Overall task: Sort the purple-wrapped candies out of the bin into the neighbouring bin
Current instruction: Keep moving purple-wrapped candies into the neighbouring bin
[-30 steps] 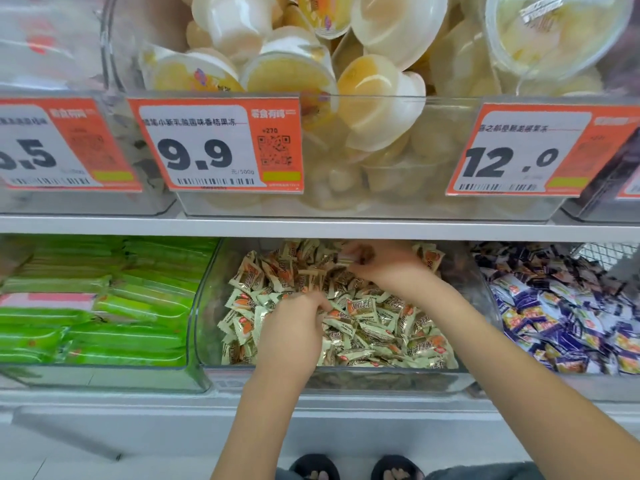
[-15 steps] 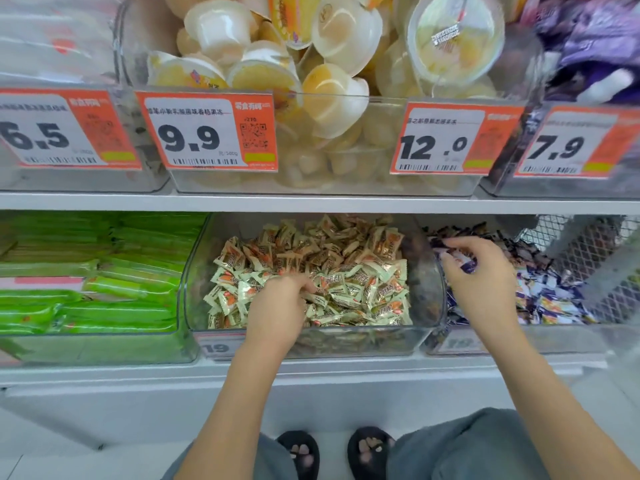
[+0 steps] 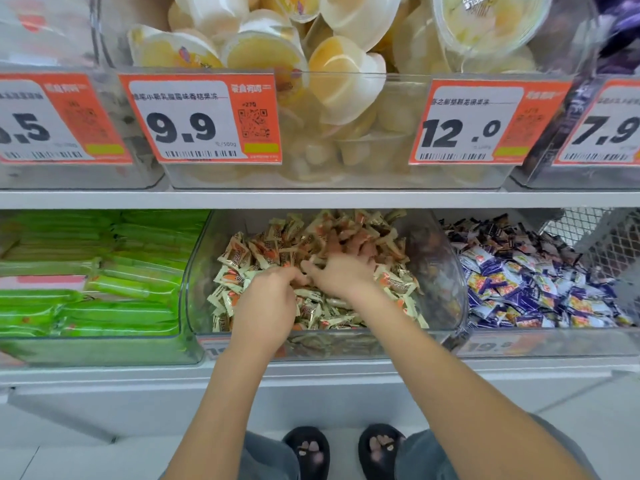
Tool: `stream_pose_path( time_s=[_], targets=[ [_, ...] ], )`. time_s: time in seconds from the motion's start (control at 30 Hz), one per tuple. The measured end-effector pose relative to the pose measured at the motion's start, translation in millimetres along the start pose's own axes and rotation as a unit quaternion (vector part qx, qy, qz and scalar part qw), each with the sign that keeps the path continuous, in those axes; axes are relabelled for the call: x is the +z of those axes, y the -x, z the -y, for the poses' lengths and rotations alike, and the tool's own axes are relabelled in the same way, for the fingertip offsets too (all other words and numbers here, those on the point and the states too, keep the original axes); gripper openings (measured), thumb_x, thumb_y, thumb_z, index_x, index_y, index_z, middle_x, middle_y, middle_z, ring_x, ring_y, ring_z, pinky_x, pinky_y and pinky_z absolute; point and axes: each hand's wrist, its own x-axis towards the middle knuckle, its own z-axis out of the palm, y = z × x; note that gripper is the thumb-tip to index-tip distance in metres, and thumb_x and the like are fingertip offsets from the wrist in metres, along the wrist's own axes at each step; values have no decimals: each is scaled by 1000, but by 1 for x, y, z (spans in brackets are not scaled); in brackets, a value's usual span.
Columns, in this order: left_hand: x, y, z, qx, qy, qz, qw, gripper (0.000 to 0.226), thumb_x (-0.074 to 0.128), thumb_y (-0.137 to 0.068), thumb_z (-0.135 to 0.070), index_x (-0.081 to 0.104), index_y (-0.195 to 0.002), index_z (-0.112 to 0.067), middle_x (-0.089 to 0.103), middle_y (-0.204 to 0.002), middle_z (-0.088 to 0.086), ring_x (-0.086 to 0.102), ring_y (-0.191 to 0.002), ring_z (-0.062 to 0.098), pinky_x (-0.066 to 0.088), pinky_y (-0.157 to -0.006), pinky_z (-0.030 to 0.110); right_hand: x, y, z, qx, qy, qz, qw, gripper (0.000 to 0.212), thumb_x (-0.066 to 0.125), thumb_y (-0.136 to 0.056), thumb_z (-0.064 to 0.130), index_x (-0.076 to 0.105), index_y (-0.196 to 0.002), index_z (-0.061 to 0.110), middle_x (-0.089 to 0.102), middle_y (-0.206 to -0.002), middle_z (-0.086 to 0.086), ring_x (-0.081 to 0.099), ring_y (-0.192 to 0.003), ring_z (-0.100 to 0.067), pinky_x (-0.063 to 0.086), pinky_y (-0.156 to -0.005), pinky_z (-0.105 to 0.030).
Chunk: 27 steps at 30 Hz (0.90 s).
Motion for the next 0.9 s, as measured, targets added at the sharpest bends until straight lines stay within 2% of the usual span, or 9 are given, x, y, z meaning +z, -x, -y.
stream_pose_path(
  time_s=[0.13,0.27,0.33,0.4,0.5,0.57,0.7,0.8,0.9],
  targets=[
    [-2,-5,6,-25,3,-57,998,23,39,-82,9,56,-83,-7,60,-77,10,56,-70,30,46,-60,43,11,-4,39,-89,-9,45,995,60,35,-97,41,14,-151,26,6,-157,-21,17,-142,-42,23,-113,-53],
    [-8,-6,16,-50,58,-99,992,26,40,-85,11,57,-76,-7,53,-66,-6,45,-57,16,34,-53,18,4,5,48,-115,-61,94,987,63,24,-99,52,4,-153,27,-10,-158,-16,-5,-144,-40,5,-117,-53],
    [-8,-6,15,-38,48,-79,995,27,42,-88,7,63,-85,-9,61,-76,0,46,-58,17,35,-57,27,-12,14,34,-138,-121,99,978,63,22,-98,56,16,-152,24,18,-157,-13,24,-142,-30,25,-114,-45],
    [-6,-6,12,-22,45,-73,996,26,44,-89,5,65,-90,-10,65,-87,2,51,-62,20,39,-60,29,-31,28,8,-152,-186,36,970,52,30,-100,48,39,-142,19,60,-125,-12,63,-91,-1,50,-76,-21],
    [-3,-4,-5,16,61,-71,996,26,47,-89,3,66,-91,-14,66,-96,0,58,-76,21,45,-70,30,-55,50,-47,-139,-227,-116,957,17,42,-100,20,58,-101,22,58,-61,1,45,-34,4,31,-32,-10],
    [5,-7,-25,85,61,-27,994,21,52,-91,-6,67,-98,-19,66,-104,-4,58,-100,16,47,-90,35,-71,60,-76,-114,-275,-178,938,22,42,-98,9,62,-97,19,63,-69,-2,49,-41,0,35,-37,-13],
    [43,-32,-75,267,-42,193,943,42,62,-83,-47,57,-123,-32,54,-131,-11,40,-127,12,22,-112,55,-83,64,-98,-152,-355,-233,892,21,46,-95,6,65,-104,6,69,-96,-11,63,-92,-22,49,-84,-31],
    [78,-48,-94,248,-217,318,889,67,59,-78,-63,38,-138,-43,27,-153,-7,17,-141,29,-4,-104,72,-82,64,-114,-133,-418,-291,850,22,49,-93,3,64,-101,17,68,-95,10,62,-91,4,47,-82,-13],
    [96,-55,-94,250,-297,352,852,71,59,-77,-63,32,-140,-44,18,-156,0,12,-141,39,2,-103,74,-84,56,-140,-79,-459,-318,826,24,50,-91,2,63,-99,21,66,-92,15,62,-88,0,45,-78,-12]
  ],
)
